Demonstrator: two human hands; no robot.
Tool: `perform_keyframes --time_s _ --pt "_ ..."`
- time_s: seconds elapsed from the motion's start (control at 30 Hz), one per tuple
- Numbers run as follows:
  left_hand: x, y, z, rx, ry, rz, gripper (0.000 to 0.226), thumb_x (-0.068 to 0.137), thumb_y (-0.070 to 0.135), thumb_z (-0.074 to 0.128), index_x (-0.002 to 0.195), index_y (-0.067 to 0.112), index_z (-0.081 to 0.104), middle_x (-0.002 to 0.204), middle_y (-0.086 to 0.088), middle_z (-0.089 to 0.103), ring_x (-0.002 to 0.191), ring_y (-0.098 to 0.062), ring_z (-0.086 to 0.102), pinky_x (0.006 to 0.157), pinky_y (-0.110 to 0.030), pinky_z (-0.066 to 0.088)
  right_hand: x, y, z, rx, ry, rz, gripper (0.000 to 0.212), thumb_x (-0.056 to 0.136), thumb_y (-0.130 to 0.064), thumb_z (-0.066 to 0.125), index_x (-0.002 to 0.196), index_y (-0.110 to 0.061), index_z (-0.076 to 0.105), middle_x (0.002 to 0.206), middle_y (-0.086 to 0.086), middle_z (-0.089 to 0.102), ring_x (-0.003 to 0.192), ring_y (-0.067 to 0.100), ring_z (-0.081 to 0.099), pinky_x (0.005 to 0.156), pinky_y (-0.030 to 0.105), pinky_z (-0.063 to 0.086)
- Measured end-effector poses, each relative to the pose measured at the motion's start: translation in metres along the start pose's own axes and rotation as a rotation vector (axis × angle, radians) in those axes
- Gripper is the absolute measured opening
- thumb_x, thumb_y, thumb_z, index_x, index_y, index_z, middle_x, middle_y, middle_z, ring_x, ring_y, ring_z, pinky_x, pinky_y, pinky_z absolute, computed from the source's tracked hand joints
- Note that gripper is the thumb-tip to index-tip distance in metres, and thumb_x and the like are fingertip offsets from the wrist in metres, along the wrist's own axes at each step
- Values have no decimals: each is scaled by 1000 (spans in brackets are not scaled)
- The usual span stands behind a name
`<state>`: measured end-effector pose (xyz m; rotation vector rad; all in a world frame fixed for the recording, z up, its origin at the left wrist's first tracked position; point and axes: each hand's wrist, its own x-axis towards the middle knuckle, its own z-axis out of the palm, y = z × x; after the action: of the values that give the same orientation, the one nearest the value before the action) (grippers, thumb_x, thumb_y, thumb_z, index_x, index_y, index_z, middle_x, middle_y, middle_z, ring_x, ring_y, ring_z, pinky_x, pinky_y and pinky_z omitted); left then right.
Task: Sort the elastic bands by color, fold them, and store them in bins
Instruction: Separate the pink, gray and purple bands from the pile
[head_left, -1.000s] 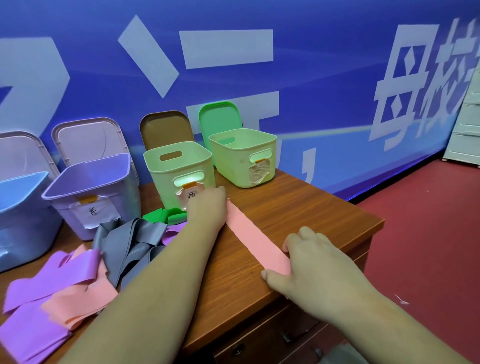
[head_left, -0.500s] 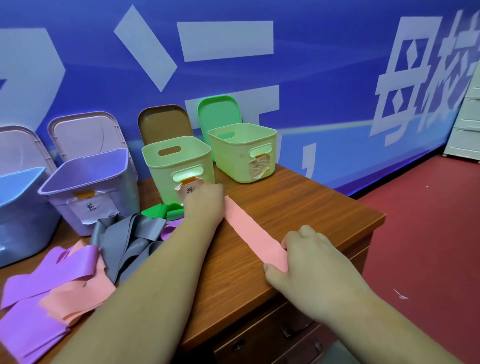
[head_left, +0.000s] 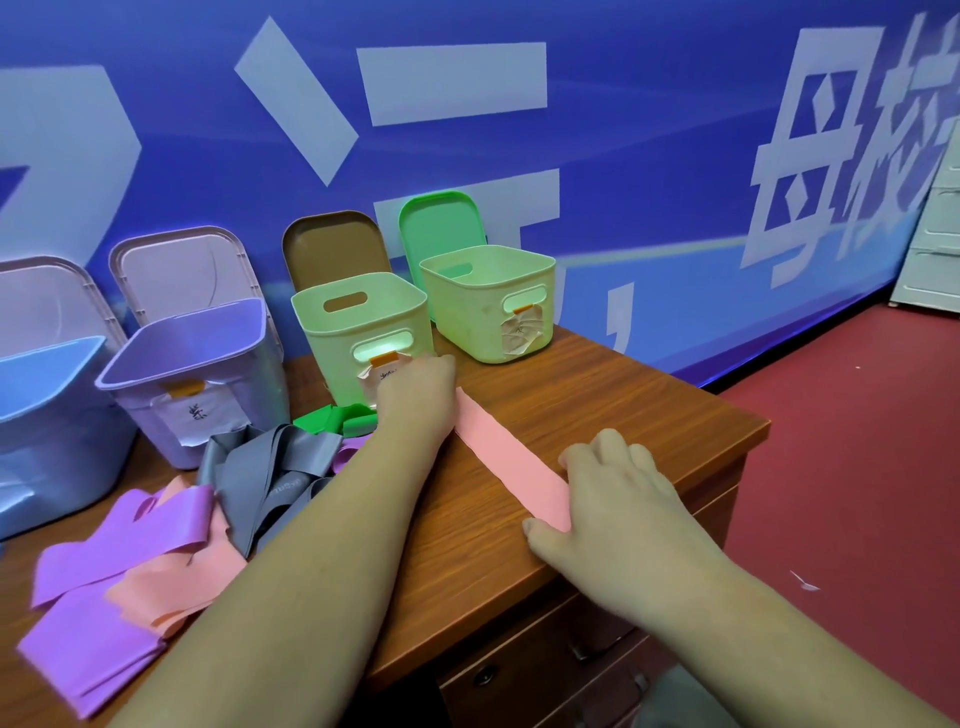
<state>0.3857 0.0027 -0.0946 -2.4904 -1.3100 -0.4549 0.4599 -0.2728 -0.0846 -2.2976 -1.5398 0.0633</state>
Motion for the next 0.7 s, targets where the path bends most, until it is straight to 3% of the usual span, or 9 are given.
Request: perform_keyframes --time_s 0.13,0.33,0.43,0.5,0.6,0.7 --pt "6 -7 -35 -148 -24 -21 13 94 20 61 101 26 71 93 2 66 88 -23 67 77 -42 62 5 -16 -12 -40 6 -37 66 91 -70 54 141 -28 47 129 -4 41 122 19 42 106 38 44" --pt "-8 -44 -108 -439 -145 -6 17 98 27 67 91 17 78 85 0 75 76 -18 71 66 -31 56 13 -58 -17 30 19 -136 61 92 -64 57 142 -30 49 133 -4 41 127 22 41 109 41 42" --pt "-38 -77 -132 -479 -153 -40 19 98 28 65 88 19 78 80 4 76 64 -16 73 56 -28 55 17 -83 -7 66 17 -221 53 93 -59 57 136 -30 52 130 -3 41 126 23 41 109 41 42" --pt "-61 -104 -141 -509 -149 -88 18 95 28 65 85 20 77 76 7 77 63 -15 73 59 -30 60 21 -100 4 81 25 -272 47 92 -56 58 131 -29 55 129 -2 42 124 24 42 108 40 42" --pt "-97 -144 -143 -488 -114 -159 17 91 27 66 78 22 75 66 14 71 58 0 64 58 -24 49 31 -126 20 108 37 -348 41 91 -50 59 126 -29 60 124 -2 45 121 25 44 105 42 42" --pt "-129 -178 -134 -488 -71 -232 18 90 22 64 76 18 74 75 7 73 73 -15 67 65 -29 51 46 -148 36 102 47 -403 33 92 -47 59 118 -27 63 120 1 50 117 26 47 100 40 43"
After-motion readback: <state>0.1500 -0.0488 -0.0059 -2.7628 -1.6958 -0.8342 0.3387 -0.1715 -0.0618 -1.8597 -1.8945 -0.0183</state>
